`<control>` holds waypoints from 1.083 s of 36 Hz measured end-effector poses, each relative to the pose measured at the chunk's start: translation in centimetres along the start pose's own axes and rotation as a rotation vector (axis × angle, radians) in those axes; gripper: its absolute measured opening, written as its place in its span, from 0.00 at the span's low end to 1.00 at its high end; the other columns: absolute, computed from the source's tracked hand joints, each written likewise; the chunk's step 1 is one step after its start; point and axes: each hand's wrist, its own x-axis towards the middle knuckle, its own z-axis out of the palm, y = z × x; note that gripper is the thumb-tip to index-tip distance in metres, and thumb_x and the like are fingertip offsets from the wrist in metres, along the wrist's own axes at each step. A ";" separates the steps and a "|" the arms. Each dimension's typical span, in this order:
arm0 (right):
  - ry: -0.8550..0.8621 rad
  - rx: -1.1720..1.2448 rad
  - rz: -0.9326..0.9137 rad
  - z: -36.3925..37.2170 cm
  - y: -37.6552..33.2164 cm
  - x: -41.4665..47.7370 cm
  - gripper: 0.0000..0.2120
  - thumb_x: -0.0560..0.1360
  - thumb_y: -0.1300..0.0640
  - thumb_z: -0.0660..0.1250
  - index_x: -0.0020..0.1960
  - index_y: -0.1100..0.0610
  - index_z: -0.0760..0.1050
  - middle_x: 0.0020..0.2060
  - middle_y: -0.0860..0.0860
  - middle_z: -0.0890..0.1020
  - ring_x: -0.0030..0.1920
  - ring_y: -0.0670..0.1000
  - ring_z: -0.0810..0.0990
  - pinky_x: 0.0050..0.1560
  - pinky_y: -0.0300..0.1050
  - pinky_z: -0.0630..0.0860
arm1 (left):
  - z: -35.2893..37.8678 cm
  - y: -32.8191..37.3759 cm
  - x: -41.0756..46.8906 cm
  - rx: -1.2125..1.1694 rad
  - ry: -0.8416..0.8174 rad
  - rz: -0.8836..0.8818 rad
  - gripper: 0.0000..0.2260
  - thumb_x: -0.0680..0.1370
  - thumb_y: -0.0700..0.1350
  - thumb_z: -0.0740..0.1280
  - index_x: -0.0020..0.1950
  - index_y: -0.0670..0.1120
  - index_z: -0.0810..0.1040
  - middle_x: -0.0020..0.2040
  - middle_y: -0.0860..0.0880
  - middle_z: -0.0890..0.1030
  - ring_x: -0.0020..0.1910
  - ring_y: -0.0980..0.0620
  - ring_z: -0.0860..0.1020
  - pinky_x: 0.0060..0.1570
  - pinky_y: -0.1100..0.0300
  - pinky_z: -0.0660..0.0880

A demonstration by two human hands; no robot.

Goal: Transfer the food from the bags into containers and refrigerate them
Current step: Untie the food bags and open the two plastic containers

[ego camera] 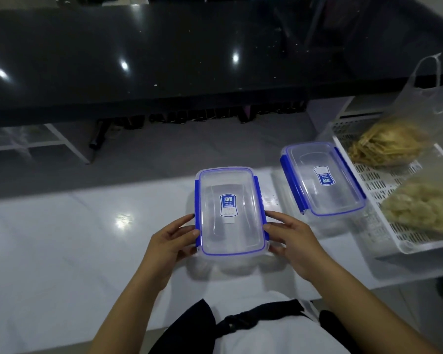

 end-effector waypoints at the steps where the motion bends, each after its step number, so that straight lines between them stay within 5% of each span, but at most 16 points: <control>1: -0.001 -0.002 -0.003 -0.1 0.1 0.1 0.16 0.75 0.63 0.71 0.62 0.51 0.80 0.50 0.57 0.87 0.49 0.58 0.87 0.46 0.50 0.82 | -0.1 -0.1 0.1 0.009 -0.001 0.007 0.17 0.76 0.41 0.73 0.63 0.53 0.81 0.53 0.45 0.86 0.50 0.43 0.85 0.45 0.53 0.83; 16: 0.053 0.035 0.022 -0.4 -0.3 -0.3 0.15 0.79 0.65 0.67 0.63 0.54 0.80 0.48 0.58 0.87 0.47 0.59 0.87 0.42 0.50 0.84 | -1.5 -0.7 0.5 -0.150 -0.089 -0.032 0.18 0.80 0.37 0.67 0.69 0.49 0.77 0.56 0.41 0.85 0.53 0.40 0.85 0.47 0.51 0.83; 20: 0.152 -0.210 -0.150 -0.3 0.3 -1.1 0.18 0.79 0.59 0.67 0.65 0.42 0.76 0.59 0.47 0.83 0.56 0.47 0.83 0.53 0.45 0.82 | -1.2 -1.0 -0.1 -0.017 -0.009 0.072 0.22 0.77 0.43 0.71 0.68 0.62 0.75 0.63 0.57 0.81 0.57 0.52 0.83 0.52 0.53 0.82; 23: 0.006 -0.484 -0.311 -0.5 0.5 -2.1 0.26 0.76 0.49 0.72 0.69 0.31 0.69 0.67 0.33 0.74 0.67 0.36 0.72 0.59 0.32 0.72 | -1.0 -0.9 -0.6 0.358 -0.083 0.250 0.30 0.72 0.58 0.76 0.68 0.75 0.66 0.63 0.79 0.70 0.60 0.75 0.73 0.47 0.73 0.76; 25: -0.123 -0.683 -0.342 -0.5 0.7 -2.6 0.35 0.71 0.39 0.73 0.72 0.26 0.60 0.70 0.25 0.65 0.69 0.29 0.63 0.64 0.31 0.66 | -0.7 -0.9 -0.8 0.604 -0.137 0.336 0.37 0.69 0.67 0.73 0.72 0.76 0.57 0.65 0.84 0.60 0.63 0.82 0.62 0.57 0.75 0.68; 28: -0.161 -1.017 -0.395 -0.1 1.1 -2.5 0.44 0.68 0.36 0.73 0.74 0.24 0.48 0.78 0.34 0.56 0.78 0.40 0.50 0.76 0.46 0.56 | 0.5 -1.2 -0.8 0.854 -0.158 0.425 0.47 0.66 0.68 0.74 0.76 0.73 0.48 0.78 0.70 0.52 0.76 0.67 0.52 0.72 0.61 0.57; 30: -0.127 -1.143 -0.436 0.5 1.4 -2.2 0.45 0.70 0.38 0.73 0.73 0.24 0.44 0.79 0.38 0.53 0.80 0.45 0.46 0.78 0.49 0.50 | 1.3 -1.3 -0.8 0.958 -0.113 0.456 0.49 0.67 0.66 0.75 0.76 0.71 0.45 0.81 0.61 0.48 0.79 0.58 0.48 0.73 0.58 0.51; 34: -0.058 -1.193 -0.469 0.9 1.9 -1.6 0.45 0.71 0.40 0.73 0.72 0.28 0.42 0.80 0.42 0.53 0.80 0.48 0.46 0.79 0.52 0.48 | 2.0 -1.5 -0.4 1.003 -0.068 0.498 0.49 0.67 0.66 0.75 0.79 0.64 0.49 0.81 0.57 0.50 0.80 0.53 0.49 0.78 0.51 0.52; 39: -0.031 -1.187 -0.492 0.6 2.4 -1.4 0.43 0.71 0.38 0.73 0.72 0.27 0.45 0.80 0.41 0.52 0.80 0.46 0.43 0.78 0.52 0.45 | 2.2 -1.8 -0.5 1.055 -0.058 0.465 0.47 0.68 0.68 0.74 0.73 0.71 0.42 0.82 0.58 0.45 0.80 0.55 0.43 0.75 0.55 0.43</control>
